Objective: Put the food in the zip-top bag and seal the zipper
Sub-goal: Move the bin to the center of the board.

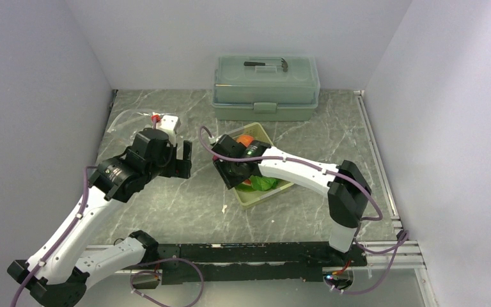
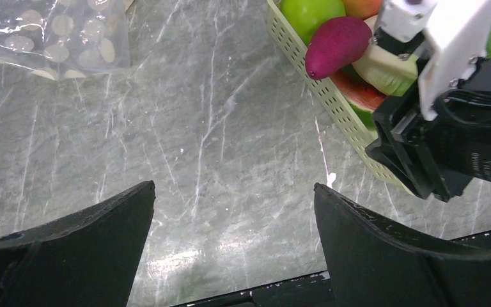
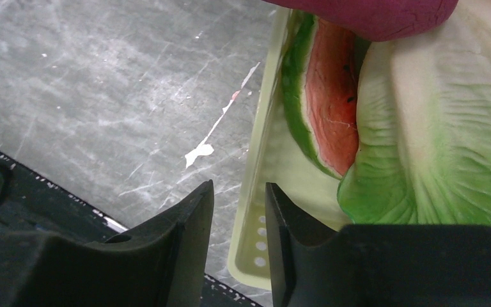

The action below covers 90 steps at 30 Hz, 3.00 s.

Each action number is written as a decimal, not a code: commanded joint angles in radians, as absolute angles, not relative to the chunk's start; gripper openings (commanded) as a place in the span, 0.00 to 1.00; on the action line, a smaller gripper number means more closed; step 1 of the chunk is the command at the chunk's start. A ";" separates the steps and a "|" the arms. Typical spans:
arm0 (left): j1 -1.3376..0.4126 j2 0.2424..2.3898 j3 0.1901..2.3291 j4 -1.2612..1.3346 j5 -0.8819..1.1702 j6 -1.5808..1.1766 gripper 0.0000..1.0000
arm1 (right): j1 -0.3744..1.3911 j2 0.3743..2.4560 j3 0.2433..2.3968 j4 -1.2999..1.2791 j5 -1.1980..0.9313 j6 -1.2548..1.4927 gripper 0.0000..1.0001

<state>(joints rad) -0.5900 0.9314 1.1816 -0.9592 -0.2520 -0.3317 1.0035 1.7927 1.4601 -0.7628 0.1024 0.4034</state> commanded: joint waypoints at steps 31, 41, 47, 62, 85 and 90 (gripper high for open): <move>-0.594 0.916 1.200 -0.912 -0.192 -0.344 0.99 | 1.005 1.785 1.383 -0.783 0.299 0.554 0.00; -0.594 0.931 1.201 -0.894 -0.178 -0.343 0.99 | 0.982 1.636 1.242 -0.819 0.385 0.661 0.00; -0.594 0.937 1.193 -0.880 -0.174 -0.345 0.99 | 0.923 1.559 1.164 -0.841 0.434 0.686 0.00; -0.593 0.952 1.206 -0.900 -0.187 -0.357 0.99 | 0.795 1.531 1.089 -0.784 0.428 0.601 0.00; -0.594 1.065 1.283 -0.918 -0.336 -0.375 0.99 | 0.785 1.420 1.216 -0.844 0.422 0.535 0.70; -0.582 1.113 1.343 -0.920 -0.417 -0.365 0.99 | 0.785 1.382 1.273 -0.863 0.398 0.498 0.80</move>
